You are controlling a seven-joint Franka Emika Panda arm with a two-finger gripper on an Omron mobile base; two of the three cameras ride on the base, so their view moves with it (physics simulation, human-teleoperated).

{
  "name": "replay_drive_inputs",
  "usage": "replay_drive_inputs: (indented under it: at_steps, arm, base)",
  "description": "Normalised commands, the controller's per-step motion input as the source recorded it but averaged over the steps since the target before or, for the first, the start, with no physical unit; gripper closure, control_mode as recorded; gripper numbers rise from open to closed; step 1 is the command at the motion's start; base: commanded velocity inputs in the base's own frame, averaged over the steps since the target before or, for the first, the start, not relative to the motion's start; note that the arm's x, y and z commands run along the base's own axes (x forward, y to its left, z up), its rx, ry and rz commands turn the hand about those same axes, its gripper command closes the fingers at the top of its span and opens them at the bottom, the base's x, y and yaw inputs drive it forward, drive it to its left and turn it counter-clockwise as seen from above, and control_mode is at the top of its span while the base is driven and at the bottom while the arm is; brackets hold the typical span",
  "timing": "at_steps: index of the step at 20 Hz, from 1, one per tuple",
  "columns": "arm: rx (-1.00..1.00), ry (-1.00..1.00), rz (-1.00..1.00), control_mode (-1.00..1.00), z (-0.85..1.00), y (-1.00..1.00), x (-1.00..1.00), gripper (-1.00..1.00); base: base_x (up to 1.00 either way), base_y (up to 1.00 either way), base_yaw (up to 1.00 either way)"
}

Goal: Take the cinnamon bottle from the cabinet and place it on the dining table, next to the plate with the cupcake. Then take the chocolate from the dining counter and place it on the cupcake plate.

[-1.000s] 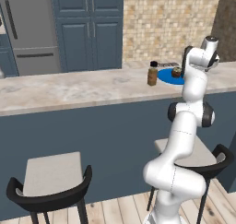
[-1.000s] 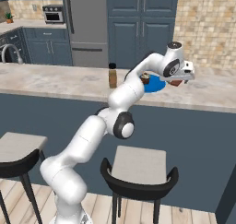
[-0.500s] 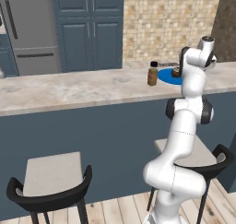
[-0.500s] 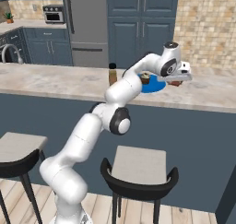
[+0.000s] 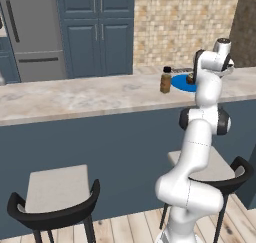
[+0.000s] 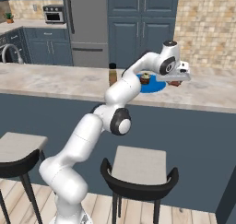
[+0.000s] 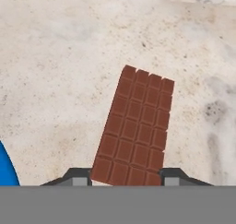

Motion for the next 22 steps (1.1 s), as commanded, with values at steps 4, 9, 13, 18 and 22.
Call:
replay_drive_inputs:
  at_steps: [4, 9, 13, 18, 22]
  arm:
    - [0.10, 0.12, 0.00, -1.00, 0.55, -0.21, 0.02, 1.00]
    - [0.14, 0.09, 0.00, -1.00, 0.52, -0.08, -0.08, 1.00]
    - [0.20, 0.10, 0.00, -1.00, 0.46, 0.11, -0.22, 1.00]
    - [0.18, 0.11, 0.00, -1.00, 0.41, 0.27, -0.21, 1.00]
    - [0.12, 0.07, 0.00, -1.00, 0.29, 0.18, -0.24, 1.00]
  base:
    - [0.00, 0.00, 0.00]
    - [0.00, 0.00, 0.00]
    - [0.00, 0.00, 0.00]
    - [0.00, 0.00, 0.00]
    - [0.00, 0.00, 0.00]
